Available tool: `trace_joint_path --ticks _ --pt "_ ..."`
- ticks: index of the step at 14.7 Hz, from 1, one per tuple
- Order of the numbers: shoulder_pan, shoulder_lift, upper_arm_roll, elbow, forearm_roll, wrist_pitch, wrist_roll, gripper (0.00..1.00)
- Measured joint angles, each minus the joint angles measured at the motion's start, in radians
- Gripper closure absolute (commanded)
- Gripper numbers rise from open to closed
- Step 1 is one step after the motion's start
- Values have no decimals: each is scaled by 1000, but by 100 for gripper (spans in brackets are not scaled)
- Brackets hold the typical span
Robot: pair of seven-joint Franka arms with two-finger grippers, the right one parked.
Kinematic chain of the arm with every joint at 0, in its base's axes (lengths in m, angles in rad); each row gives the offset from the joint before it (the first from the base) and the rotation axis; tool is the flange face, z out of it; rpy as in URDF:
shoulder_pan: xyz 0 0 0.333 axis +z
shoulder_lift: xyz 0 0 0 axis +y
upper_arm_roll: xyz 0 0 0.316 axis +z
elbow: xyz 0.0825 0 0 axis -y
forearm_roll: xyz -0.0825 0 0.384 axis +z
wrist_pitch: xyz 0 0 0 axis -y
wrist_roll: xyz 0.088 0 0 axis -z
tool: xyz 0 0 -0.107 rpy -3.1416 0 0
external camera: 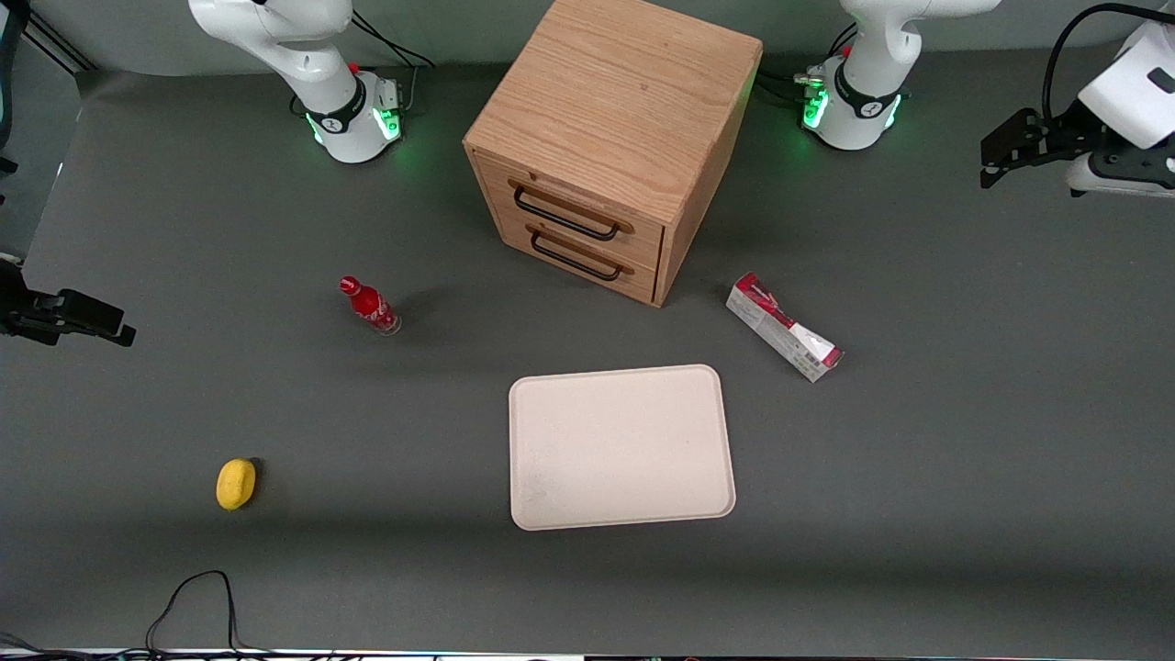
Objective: Place red cookie box on tray
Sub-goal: 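Move the left gripper toward the red-and-white cookie box, then lower the left gripper and grasp the cookie box at its end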
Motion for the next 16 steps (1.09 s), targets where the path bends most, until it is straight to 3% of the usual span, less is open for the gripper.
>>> trace_joint_path --ticks 6,9,11,16 --pt "13 20 -1 -36 -4 45 23 0" --pt "13 42 -5 -100 -44 134 -26 0" --pt "13 62 -13 -153 -87 214 -213 0" --pt "-4 153 -104 -225 -102 391 -805 0"
